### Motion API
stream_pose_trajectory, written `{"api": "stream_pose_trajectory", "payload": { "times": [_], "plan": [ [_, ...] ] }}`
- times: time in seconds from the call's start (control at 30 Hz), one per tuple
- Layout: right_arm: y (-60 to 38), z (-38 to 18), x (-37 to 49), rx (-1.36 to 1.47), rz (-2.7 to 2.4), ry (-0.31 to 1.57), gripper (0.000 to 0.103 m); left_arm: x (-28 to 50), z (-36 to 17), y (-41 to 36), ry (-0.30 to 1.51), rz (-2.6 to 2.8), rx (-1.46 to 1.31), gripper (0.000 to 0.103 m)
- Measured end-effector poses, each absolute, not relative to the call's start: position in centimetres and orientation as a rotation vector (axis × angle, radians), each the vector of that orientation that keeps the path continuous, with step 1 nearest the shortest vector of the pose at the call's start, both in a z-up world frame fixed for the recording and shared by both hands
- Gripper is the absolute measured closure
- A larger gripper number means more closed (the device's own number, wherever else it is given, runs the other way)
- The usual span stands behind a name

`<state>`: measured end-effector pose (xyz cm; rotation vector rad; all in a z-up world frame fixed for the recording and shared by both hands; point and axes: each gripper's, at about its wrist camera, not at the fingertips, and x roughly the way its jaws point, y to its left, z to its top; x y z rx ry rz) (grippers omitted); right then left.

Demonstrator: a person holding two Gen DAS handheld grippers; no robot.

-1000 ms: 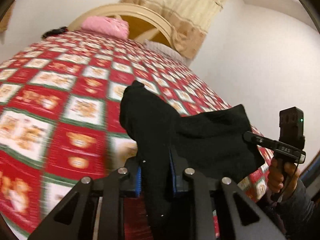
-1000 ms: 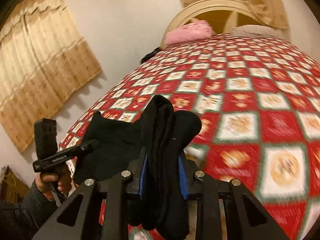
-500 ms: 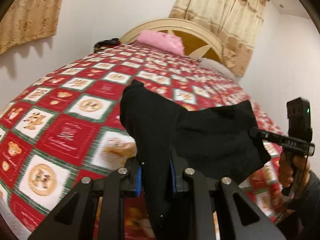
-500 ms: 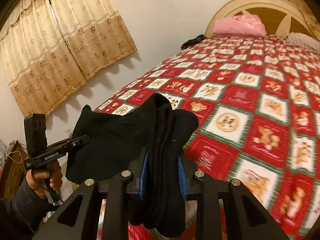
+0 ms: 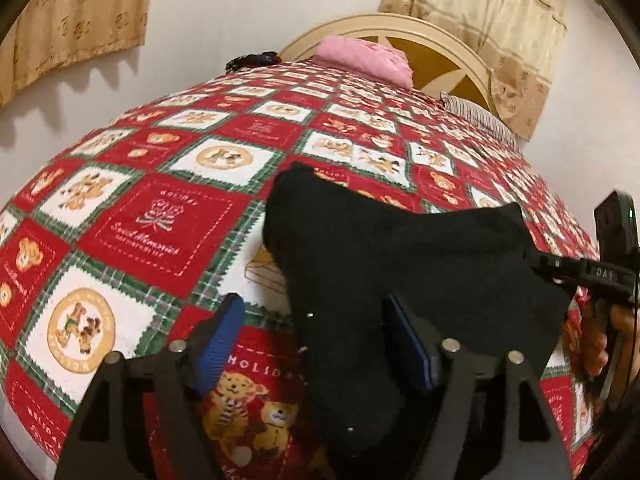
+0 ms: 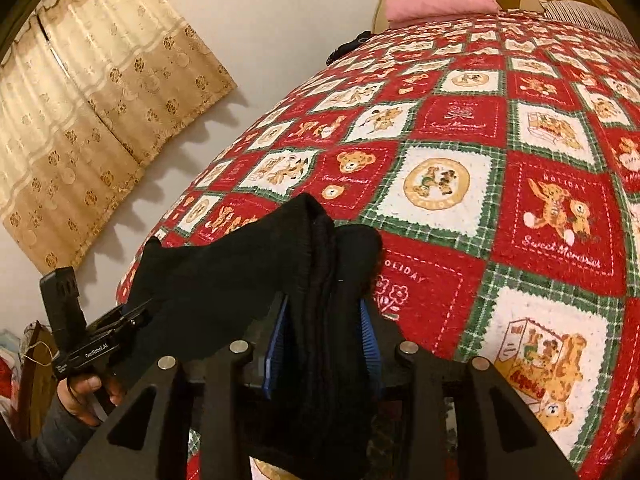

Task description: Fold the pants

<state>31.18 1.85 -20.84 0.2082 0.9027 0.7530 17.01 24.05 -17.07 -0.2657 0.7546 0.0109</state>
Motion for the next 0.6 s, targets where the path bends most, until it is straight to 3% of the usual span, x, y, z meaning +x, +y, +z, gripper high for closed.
{"api": "stream_pose_trajectory", "payload": {
  "times": [0.13,0.6],
  "plan": [
    [1.1,-21.4,31.3,0.234,0.742,0.913,0.052,16.8,-17.2,23.9,0.745,0.032,-0.249,0.023],
    [0.9,-21.6,31.0,0.254,0.726,0.899,0.049,16.7,-17.2,23.8,0.741,0.077,-0.237,0.011]
  ]
}}
